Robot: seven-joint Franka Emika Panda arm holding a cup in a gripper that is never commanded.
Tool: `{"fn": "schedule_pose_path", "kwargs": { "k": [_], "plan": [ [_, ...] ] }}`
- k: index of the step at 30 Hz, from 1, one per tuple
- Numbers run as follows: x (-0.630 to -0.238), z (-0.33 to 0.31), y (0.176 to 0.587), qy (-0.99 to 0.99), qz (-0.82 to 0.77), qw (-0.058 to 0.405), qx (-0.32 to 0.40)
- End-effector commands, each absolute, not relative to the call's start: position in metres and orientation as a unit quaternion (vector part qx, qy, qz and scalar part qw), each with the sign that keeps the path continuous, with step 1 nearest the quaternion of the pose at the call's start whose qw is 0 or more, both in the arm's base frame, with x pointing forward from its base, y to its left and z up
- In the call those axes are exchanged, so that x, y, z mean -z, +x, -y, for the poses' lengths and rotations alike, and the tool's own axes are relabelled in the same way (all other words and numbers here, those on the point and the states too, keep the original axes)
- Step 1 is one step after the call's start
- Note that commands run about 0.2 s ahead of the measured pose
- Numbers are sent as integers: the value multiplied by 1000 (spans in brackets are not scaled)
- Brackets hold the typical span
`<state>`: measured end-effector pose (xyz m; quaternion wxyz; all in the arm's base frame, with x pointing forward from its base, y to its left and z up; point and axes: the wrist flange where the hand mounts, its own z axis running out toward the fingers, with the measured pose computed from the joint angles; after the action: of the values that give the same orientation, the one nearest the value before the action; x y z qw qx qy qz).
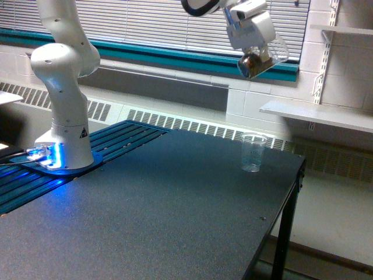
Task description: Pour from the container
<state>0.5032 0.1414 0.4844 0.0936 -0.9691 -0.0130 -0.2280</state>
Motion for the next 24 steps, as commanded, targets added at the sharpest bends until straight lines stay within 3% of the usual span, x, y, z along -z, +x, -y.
{"fn": "schedule_pose_path", "kwargs": {
  "k": [1, 24],
  "plan": [
    [-476, -154, 494, -970, 54, 81, 225],
    [-421, -175, 463, -982, 99, 34, 156]
  ]
}}
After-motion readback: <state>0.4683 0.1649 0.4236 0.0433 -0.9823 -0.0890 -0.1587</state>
